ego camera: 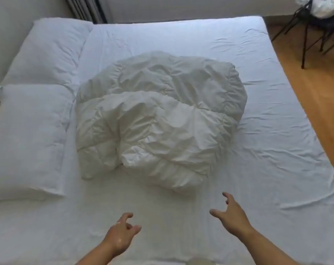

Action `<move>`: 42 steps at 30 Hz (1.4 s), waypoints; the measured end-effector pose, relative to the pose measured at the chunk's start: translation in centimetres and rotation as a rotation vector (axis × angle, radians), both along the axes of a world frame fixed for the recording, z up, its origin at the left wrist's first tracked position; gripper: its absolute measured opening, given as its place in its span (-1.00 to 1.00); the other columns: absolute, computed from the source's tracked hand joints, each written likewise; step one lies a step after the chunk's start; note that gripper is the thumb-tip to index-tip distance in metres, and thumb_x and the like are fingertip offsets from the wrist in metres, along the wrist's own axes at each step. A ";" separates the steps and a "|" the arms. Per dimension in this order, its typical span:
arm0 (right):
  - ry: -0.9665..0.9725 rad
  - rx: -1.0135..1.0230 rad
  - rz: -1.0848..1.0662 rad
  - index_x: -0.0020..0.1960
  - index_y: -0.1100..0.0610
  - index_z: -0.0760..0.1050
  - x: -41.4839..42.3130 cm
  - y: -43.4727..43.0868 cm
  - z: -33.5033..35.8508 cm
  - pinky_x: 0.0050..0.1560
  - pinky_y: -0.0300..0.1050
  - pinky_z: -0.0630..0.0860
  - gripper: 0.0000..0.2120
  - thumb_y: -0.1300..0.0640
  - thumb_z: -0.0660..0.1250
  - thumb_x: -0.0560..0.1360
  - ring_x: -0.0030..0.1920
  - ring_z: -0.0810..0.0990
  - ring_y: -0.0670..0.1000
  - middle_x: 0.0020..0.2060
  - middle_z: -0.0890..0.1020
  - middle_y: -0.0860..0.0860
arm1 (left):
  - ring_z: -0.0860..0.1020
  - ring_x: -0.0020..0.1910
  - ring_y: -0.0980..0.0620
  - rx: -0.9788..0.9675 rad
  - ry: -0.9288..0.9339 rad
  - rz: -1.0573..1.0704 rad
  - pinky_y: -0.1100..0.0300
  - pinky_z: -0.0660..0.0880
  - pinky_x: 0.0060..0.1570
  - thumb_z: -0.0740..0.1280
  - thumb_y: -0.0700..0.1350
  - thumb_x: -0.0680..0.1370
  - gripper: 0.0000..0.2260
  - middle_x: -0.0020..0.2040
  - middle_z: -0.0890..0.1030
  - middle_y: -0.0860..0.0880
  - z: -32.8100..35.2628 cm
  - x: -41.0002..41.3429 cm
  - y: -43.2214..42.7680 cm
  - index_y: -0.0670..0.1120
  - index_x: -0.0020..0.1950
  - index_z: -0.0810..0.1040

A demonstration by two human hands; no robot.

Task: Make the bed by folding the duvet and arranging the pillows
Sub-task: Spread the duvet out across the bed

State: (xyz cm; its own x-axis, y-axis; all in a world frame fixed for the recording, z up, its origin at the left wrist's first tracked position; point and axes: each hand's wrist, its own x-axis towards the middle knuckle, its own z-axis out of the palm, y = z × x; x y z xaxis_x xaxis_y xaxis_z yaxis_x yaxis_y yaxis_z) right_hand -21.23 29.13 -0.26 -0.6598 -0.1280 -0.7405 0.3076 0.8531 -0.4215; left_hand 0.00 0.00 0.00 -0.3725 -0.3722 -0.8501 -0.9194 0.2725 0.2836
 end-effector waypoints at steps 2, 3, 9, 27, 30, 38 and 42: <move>-0.030 -0.035 -0.018 0.59 -0.03 0.10 -4.0 -0.8 -2.4 0.36 0.07 0.42 -0.06 -0.09 0.56 0.38 0.45 0.40 0.16 0.48 0.37 0.16 | 0.58 0.12 -0.04 0.034 0.049 0.141 0.00 0.52 0.21 0.37 0.15 0.55 -0.50 0.15 0.59 0.00 -2.4 -4.4 -0.3 0.10 0.45 0.33; -0.052 -0.048 -0.030 0.60 -0.03 0.07 -5.9 -1.3 -3.5 0.36 0.09 0.42 -0.01 -0.10 0.58 0.36 0.45 0.39 0.18 0.49 0.35 0.17 | 0.58 0.14 -0.07 0.050 0.075 0.238 -0.07 0.54 0.22 0.38 0.15 0.54 -0.47 0.19 0.57 -0.02 -3.0 -6.8 -0.3 0.09 0.47 0.32; -0.165 -0.170 -0.197 0.61 -0.12 -0.03 -13.0 -4.9 -10.5 0.36 0.21 0.47 0.25 -0.27 0.65 0.15 0.44 0.41 0.17 0.52 0.32 0.08 | 0.53 0.23 -0.10 0.209 0.233 0.863 -0.09 0.57 0.20 0.50 0.11 0.48 -0.22 0.33 0.49 -0.02 -8.3 -17.7 1.1 0.04 0.59 0.18; -0.018 -0.496 -0.579 0.05 0.10 0.66 -14.3 -5.4 -2.8 0.07 0.04 0.66 -0.64 -0.02 0.61 0.33 -0.06 0.74 0.03 -0.11 0.76 -0.04 | 0.62 0.26 -0.07 0.613 0.670 1.001 -0.11 0.46 0.35 0.55 -0.13 0.42 -0.50 0.26 0.66 -0.07 -2.3 -22.6 7.4 -0.14 0.33 0.55; 0.162 -0.411 -0.461 0.07 0.08 0.65 -15.0 -4.1 3.3 0.11 0.08 0.64 -0.51 -0.17 0.61 0.26 -0.04 0.71 0.02 -0.09 0.74 -0.06 | 0.57 0.33 -0.13 0.727 0.798 0.903 -0.06 0.47 0.35 0.44 -0.26 0.47 -0.52 0.32 0.61 -0.15 1.5 -24.0 8.7 -0.22 0.39 0.50; 0.431 -0.238 -0.249 0.28 0.16 0.55 -13.6 -1.3 20.8 0.18 0.14 0.57 -0.18 -0.38 0.51 0.23 0.11 0.61 0.15 0.11 0.65 0.05 | 0.61 0.27 -0.06 0.681 1.096 0.832 -0.10 0.47 0.36 0.49 -0.20 0.47 -0.54 0.27 0.65 -0.09 17.6 -24.3 11.1 -0.19 0.36 0.54; 0.502 -0.257 -0.195 0.17 0.11 0.58 -12.6 0.5 29.5 -0.08 -0.04 0.53 -0.34 -0.34 0.52 0.28 -0.01 0.62 0.07 0.02 0.66 -0.02 | 0.68 0.14 0.01 0.654 1.150 0.652 0.02 0.59 0.19 0.54 -0.06 0.34 -0.57 0.13 0.72 -0.02 25.8 -23.0 11.5 -0.12 0.18 0.63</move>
State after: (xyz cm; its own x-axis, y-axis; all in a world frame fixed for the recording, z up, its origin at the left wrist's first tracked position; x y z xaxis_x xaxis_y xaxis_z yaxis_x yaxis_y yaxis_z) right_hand -33.87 29.61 29.26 -0.9505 -0.1033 -0.2932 0.1577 0.6525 -0.7412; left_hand -23.01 11.51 25.84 -0.8648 -0.4107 -0.2890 -0.0159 -0.5528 0.8332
